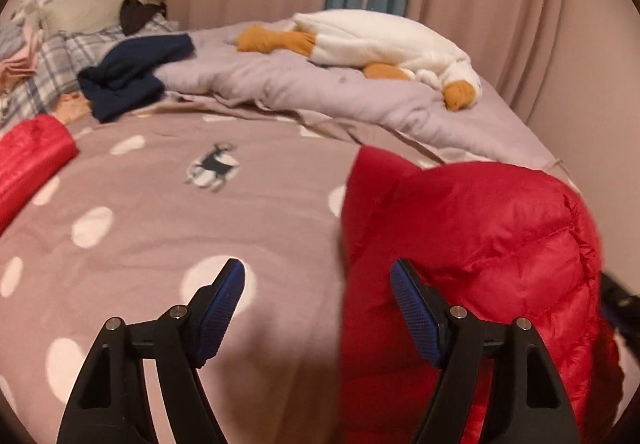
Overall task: Fold large clothes
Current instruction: 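Grasp the red jacket bundle edge with the right tool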
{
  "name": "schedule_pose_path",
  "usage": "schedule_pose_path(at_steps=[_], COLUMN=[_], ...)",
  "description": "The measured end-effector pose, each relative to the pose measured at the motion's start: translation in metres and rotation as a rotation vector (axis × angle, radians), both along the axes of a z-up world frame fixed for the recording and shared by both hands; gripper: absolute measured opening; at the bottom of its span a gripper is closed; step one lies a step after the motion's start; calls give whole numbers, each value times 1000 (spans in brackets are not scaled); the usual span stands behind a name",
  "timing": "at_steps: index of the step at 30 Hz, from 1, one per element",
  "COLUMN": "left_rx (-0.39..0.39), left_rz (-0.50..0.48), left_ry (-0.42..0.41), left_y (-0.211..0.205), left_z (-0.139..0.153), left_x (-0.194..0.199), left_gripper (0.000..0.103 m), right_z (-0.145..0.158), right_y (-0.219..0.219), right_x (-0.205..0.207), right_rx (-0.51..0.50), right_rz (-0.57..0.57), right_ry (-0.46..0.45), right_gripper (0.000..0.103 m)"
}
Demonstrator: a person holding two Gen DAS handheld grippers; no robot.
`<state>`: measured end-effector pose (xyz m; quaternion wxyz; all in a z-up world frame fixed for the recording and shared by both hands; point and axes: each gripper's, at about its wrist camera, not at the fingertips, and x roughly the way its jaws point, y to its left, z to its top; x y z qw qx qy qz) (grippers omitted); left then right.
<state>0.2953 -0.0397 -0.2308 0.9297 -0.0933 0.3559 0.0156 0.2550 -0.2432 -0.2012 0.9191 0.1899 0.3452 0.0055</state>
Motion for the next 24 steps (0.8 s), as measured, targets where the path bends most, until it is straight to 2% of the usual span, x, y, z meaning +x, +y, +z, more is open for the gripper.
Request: schedule_pose_path(at_steps=[3, 10, 12, 15, 18, 24], left_rx=[8, -66, -65, -29, -27, 121], left_rz=[-16, -48, -66, -96, -109, -85], left_ry=[4, 30, 26, 38, 31, -72], left_y=[-8, -18, -24, -35, -42, -67], left_z=[-6, -23, -27, -38, -44, -46], left_x=[4, 6, 9, 16, 17, 5], left_gripper=[76, 76, 76, 76, 76, 76], right_z=[-12, -25, -34, -44, -56, -83], right_y=[-10, -32, -35, -41, -47, -65], right_x=[4, -6, -6, -3, -1, 6], right_rx=[7, -7, -28, -71, -104, -98], right_rz=[-35, -88, -97, -121, -134, -162], right_ry=[32, 42, 51, 60, 68, 76], right_gripper=[26, 26, 26, 25, 25, 24])
